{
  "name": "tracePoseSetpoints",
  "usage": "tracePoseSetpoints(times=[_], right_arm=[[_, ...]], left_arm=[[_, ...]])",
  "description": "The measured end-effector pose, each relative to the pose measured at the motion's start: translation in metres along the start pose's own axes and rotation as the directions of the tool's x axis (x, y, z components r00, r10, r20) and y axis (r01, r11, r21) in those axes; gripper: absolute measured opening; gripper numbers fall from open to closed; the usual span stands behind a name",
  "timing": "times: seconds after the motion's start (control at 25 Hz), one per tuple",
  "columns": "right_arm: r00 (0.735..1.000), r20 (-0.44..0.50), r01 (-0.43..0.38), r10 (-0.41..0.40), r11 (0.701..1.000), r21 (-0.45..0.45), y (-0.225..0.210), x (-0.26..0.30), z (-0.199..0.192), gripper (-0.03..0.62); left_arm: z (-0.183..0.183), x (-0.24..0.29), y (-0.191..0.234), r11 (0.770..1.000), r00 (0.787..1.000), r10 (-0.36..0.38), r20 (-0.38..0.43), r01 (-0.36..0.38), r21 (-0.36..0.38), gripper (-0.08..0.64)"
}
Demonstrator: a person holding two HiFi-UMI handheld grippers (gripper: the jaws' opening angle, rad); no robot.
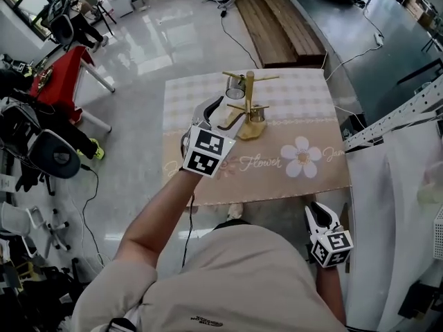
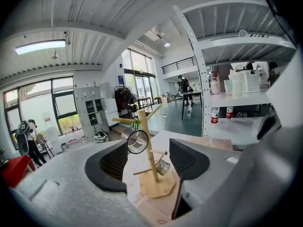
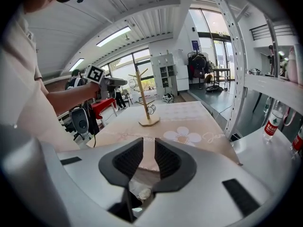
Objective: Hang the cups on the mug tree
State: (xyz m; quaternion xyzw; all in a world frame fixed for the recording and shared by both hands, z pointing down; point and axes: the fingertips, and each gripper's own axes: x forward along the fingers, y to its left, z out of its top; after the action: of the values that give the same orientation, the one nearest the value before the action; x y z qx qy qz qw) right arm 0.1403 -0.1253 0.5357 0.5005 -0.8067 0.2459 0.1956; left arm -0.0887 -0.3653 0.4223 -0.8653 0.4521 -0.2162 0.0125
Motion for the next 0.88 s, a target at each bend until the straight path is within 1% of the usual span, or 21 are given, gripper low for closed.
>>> tracePoseSetpoints(times=[0.08,0.16,0.28,0.36,0.44,0.48,0.52,0.56,0.6,0.68,0.72,0.76,0.8,0.88], right_arm=[[1.000,0.007,-0.020,0.020,1.000,-0.017,-0.001,-0.003,0.000,0.083],[0.999,0.011,-0.042,0.042,0.999,-0.031,-0.002,-0.008,-0.001,0.077],[0.996,0.017,-0.083,0.083,0.996,-0.044,-0.003,-0.016,-0.002,0.067],[0.993,0.023,-0.113,0.114,0.992,-0.060,-0.002,-0.022,-0.002,0.057],[0.988,0.032,-0.147,0.150,0.986,-0.085,0.000,-0.026,-0.002,0.046],[0.984,0.037,-0.167,0.172,0.981,-0.097,0.002,-0.029,-0.002,0.040],[0.980,0.040,-0.189,0.194,0.976,-0.107,0.005,-0.031,-0.003,0.037],[0.975,0.042,-0.211,0.217,0.971,-0.114,0.008,-0.034,-0.005,0.035],[0.971,0.039,-0.231,0.237,0.965,-0.122,0.011,-0.037,-0.007,0.035],[0.964,0.023,-0.260,0.265,0.956,-0.135,0.017,-0.045,-0.012,0.032],[0.961,0.012,-0.271,0.276,0.952,-0.139,0.019,-0.049,-0.016,0.032],[0.957,0.003,-0.285,0.288,0.948,-0.144,0.022,-0.052,-0.020,0.031],[0.953,-0.003,-0.300,0.303,0.942,-0.152,0.025,-0.055,-0.024,0.030],[0.944,-0.014,-0.328,0.330,0.930,-0.168,0.031,-0.061,-0.032,0.029]], left_arm=[[-0.006,-0.013,-0.012,0.999,1.000,-0.018,-0.015,0.017,-0.050,0.278],[-0.015,-0.027,-0.030,0.992,0.998,-0.056,-0.030,0.052,-0.117,0.278],[-0.036,-0.045,-0.068,0.969,0.990,-0.129,-0.059,0.113,-0.219,0.274],[-0.054,-0.057,-0.098,0.940,0.980,-0.185,-0.072,0.155,-0.305,0.232],[-0.068,-0.071,-0.127,0.896,0.970,-0.231,-0.069,0.185,-0.404,0.159],[-0.074,-0.079,-0.142,0.872,0.966,-0.251,-0.064,0.197,-0.448,0.101],[-0.078,-0.087,-0.156,0.849,0.962,-0.269,-0.058,0.208,-0.485,0.058],[-0.081,-0.096,-0.170,0.830,0.957,-0.285,-0.051,0.220,-0.513,0.029],[-0.083,-0.104,-0.184,0.814,0.953,-0.301,-0.045,0.232,-0.533,0.013],[-0.086,-0.119,-0.210,0.788,0.945,-0.326,-0.037,0.250,-0.563,0.008],[-0.087,-0.125,-0.224,0.781,0.941,-0.338,-0.038,0.257,-0.569,0.008],[-0.089,-0.131,-0.237,0.780,0.936,-0.349,-0.044,0.264,-0.567,0.008],[-0.091,-0.136,-0.251,0.786,0.932,-0.358,-0.056,0.268,-0.556,0.008],[-0.096,-0.146,-0.277,0.808,0.926,-0.368,-0.081,0.275,-0.521,0.008]])
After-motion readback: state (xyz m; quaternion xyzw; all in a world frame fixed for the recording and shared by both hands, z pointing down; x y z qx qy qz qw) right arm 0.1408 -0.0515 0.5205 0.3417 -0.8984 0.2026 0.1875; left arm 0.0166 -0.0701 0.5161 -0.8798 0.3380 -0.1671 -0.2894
